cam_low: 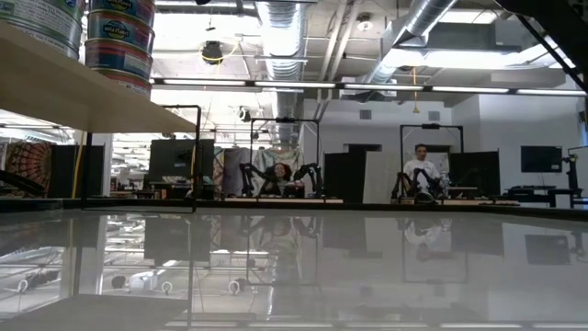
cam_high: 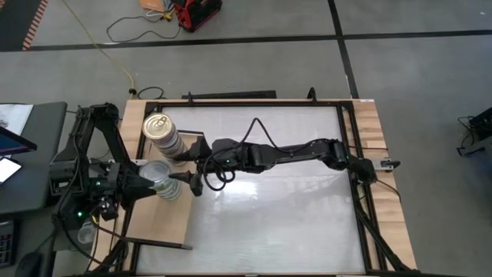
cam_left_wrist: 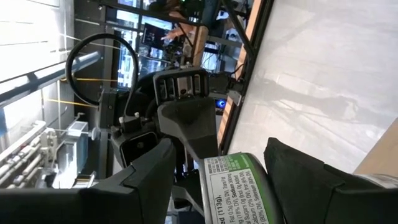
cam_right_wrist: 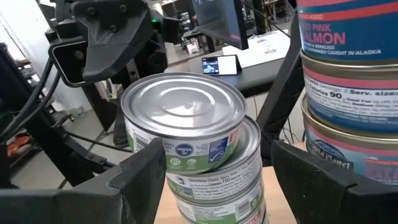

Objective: Stack canned seafood by type on shelf
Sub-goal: Stack the green tuna can on top of the green tuna can on the shelf

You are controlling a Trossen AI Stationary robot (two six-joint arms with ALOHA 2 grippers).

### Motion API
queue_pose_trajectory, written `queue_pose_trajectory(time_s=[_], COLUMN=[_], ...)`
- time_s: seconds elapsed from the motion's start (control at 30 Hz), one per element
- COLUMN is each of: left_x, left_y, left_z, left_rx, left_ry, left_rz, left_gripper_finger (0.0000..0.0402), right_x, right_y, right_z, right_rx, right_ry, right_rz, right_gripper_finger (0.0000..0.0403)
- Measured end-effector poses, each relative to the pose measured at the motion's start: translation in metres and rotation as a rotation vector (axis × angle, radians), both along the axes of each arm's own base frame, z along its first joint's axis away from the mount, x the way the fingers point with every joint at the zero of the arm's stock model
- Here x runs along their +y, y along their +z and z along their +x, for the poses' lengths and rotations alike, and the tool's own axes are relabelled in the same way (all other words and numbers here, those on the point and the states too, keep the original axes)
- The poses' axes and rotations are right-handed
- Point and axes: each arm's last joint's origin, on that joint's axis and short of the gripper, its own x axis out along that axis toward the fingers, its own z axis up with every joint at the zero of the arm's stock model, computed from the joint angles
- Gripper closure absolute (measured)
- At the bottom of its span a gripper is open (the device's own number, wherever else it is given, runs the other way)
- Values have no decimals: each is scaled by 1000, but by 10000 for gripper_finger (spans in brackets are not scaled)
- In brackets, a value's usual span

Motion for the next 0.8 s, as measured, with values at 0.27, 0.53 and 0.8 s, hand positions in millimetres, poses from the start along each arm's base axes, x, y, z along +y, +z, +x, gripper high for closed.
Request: queue_pose_trajectory(time_s=[0.27, 0.53, 0.8], left_x=[0, 0, -4], left_y=[0, 0, 1], left_z=[0, 0, 0], left_rx=[-5, -3, 15], left_ry=[3, 10, -9], left_rz=[-6, -59, -91], left_gripper_finger=[165, 165, 165], right_x=[-1, -1, -2], right_y=[0, -1, -2], right_z=[1, 1, 2], right_rx=[-12, -4, -2], right_ry=[-3, -3, -5], right_rz=[-8, -9, -2], right_gripper_finger=[92, 92, 92])
